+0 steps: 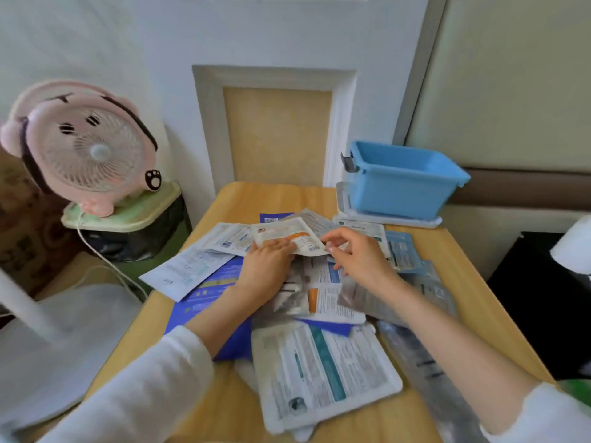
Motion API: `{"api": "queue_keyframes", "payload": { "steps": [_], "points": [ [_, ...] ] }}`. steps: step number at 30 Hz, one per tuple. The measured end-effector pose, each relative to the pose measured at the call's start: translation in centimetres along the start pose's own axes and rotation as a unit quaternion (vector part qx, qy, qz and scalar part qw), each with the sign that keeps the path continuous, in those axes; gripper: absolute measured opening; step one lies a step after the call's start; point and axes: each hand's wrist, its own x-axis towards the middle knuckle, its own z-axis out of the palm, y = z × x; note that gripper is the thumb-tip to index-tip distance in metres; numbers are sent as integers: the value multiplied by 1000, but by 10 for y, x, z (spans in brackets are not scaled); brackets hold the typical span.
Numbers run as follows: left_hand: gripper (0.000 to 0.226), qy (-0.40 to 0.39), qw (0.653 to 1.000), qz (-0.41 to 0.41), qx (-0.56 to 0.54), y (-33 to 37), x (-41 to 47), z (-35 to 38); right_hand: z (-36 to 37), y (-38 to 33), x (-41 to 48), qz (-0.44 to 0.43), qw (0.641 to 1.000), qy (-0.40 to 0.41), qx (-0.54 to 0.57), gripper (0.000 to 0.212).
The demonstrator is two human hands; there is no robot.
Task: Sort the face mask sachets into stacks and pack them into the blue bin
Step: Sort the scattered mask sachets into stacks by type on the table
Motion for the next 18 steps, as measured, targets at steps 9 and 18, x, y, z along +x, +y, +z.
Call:
{"api": "queue_keyframes", "payload": {
  "steps": [9,18],
  "points": [
    [29,233,936,42,-262,34,-63,-95,-24,-54,-67,-7,992,-22,123,21],
    [35,-135,726,-137,-660,65,-83,-113,-38,-84,-87,-23,953,155,258,12]
  ]
}}
